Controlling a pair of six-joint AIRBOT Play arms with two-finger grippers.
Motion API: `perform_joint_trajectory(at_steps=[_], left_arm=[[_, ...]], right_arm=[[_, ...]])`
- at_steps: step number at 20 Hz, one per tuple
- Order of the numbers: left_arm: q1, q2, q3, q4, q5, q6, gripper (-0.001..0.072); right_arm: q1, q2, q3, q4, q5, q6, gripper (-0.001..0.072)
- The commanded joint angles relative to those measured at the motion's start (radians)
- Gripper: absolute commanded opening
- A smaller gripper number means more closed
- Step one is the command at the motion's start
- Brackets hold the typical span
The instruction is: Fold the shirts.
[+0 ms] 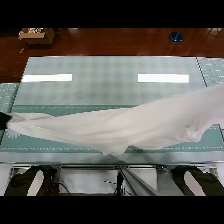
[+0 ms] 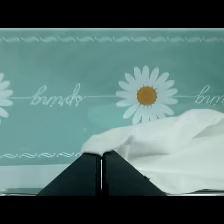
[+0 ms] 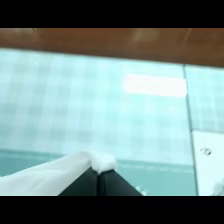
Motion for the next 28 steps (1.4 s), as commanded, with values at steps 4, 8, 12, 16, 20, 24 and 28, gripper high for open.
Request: perform_joint_trajectory(at_steps=[4, 8, 12, 16, 20, 24, 28], left_arm=[[-0.012, -0.206, -0.338, -0.168, 0.444, 0.008, 0.0019], [-0.011, -0.447, -0.301, -0.168, 0.634, 0.057, 0.0019], [-0.012, -0.635, -0.188, -0.177, 0.768, 0.060, 0.0019], [-0.012, -0.780, -0.079, -0.252, 0.847, 0.059, 0.0020], [0.018, -0.842, -0.036, -0.173, 0.702, 0.100, 0.0440], [0.143, -0.818, 0.082, -0.088, 0.224, 0.033, 0.0597], [0.180, -0.685, -0.110, -0.419, 0.132, 0.003, 0.0597]], right_arm=[[0.000, -0.446, 0.002, 0.209, 0.021, 0.009, 0.0017], [0.000, -0.696, 0.002, 0.301, -0.105, 0.010, 0.0017], [0.031, -0.813, 0.002, 0.315, -0.323, 0.009, 0.0017], [0.100, -0.877, 0.002, 0.315, -0.493, 0.008, 0.0017], [0.124, -0.908, 0.002, 0.313, -0.497, -0.001, 0.0017], [0.109, -0.893, 0.003, 0.256, -0.474, -0.030, 0.0018], [0.108, -0.894, 0.002, 0.140, -0.391, -0.056, 0.0018]])
